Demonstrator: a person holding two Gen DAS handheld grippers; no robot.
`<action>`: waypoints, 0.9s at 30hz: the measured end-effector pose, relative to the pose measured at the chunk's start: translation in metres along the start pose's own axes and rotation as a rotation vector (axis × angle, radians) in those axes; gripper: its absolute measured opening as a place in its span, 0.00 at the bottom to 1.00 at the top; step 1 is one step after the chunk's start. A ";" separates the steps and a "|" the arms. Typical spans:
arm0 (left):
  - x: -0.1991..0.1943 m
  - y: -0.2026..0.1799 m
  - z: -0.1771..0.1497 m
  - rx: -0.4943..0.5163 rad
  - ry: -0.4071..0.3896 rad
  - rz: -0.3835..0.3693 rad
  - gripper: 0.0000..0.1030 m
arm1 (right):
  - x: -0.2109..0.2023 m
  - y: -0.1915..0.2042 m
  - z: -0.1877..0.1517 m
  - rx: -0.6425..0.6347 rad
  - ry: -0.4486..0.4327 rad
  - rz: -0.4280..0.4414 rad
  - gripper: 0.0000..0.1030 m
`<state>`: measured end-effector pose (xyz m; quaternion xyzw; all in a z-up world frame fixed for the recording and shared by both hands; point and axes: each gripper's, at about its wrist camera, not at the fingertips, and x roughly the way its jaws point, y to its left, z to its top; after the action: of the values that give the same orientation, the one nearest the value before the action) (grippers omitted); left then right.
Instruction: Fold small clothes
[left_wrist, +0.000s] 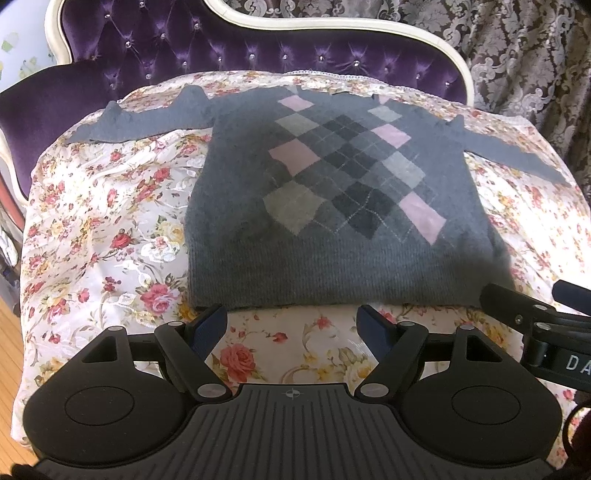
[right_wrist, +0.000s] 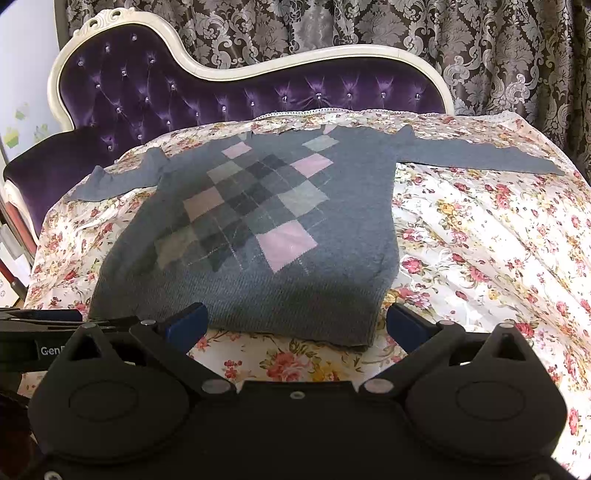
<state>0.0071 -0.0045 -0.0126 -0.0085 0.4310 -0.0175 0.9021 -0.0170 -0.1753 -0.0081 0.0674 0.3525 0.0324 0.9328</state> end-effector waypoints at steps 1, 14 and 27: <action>0.000 0.000 0.000 0.000 0.002 0.000 0.74 | 0.000 0.000 0.000 0.000 0.001 0.000 0.99; 0.007 0.006 0.005 -0.003 0.052 -0.018 0.74 | 0.007 -0.002 0.004 0.003 0.044 0.014 0.99; 0.009 0.025 0.050 -0.025 0.042 -0.144 0.73 | 0.023 -0.031 0.032 0.124 0.160 0.123 0.99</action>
<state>0.0524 0.0197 0.0106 -0.0502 0.4483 -0.0772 0.8891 0.0222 -0.2068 -0.0042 0.1435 0.4223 0.0731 0.8920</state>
